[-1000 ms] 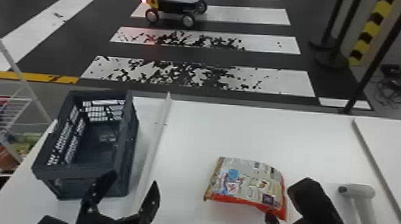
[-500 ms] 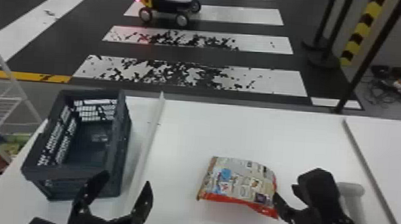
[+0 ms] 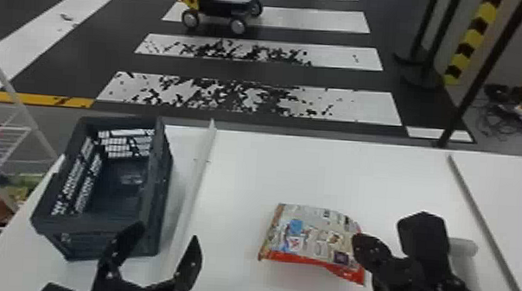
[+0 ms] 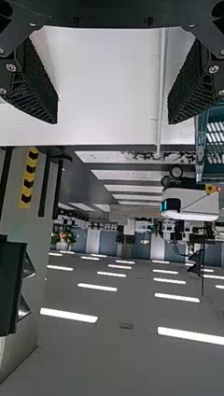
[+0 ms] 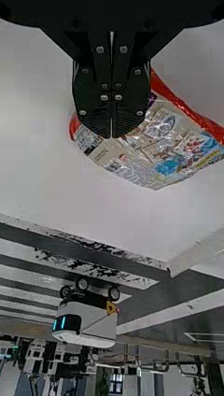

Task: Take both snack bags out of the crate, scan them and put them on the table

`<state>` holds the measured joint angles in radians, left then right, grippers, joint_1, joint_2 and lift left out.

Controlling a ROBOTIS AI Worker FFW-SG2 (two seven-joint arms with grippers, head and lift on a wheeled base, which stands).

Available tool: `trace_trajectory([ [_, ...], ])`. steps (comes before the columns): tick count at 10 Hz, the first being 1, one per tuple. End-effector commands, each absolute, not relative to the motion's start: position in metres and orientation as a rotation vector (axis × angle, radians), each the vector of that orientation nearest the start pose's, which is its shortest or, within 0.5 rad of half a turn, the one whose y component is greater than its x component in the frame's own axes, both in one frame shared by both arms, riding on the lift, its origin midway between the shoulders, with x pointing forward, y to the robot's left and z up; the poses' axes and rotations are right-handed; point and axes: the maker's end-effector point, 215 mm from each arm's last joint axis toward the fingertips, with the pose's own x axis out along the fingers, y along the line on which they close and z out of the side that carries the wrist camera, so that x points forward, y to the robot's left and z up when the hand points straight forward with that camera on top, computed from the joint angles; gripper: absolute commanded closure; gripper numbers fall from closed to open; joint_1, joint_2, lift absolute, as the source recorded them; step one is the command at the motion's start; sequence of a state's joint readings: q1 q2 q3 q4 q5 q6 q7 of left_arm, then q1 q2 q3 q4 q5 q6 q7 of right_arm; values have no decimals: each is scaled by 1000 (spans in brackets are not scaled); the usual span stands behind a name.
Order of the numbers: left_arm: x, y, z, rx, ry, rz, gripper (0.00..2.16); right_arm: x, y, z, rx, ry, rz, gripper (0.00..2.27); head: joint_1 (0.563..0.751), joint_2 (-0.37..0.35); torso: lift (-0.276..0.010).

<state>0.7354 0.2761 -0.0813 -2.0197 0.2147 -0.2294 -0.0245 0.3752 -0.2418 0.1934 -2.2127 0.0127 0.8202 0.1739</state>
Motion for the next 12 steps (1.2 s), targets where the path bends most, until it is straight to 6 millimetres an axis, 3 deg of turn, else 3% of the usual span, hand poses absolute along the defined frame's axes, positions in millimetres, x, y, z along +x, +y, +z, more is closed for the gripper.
trace_trajectory([
  [1,357,207,-383,-50,85,-207,130,418,-147,-451,-173,587,375,2267,695,89,-93],
  [3,356,207,-385,-51,90,-206,130,417,-166,-468,-179,627,339,2267,695,85,-93],
  [4,356,207,-384,-51,88,-206,130,414,-165,-472,-157,640,349,2267,695,71,-93],
  [8,355,207,-384,-52,89,-204,130,420,-111,-456,-92,575,462,2267,695,97,-93],
  [12,353,209,-383,-51,89,-201,130,442,-115,-487,-99,601,458,2267,695,144,-93],
])
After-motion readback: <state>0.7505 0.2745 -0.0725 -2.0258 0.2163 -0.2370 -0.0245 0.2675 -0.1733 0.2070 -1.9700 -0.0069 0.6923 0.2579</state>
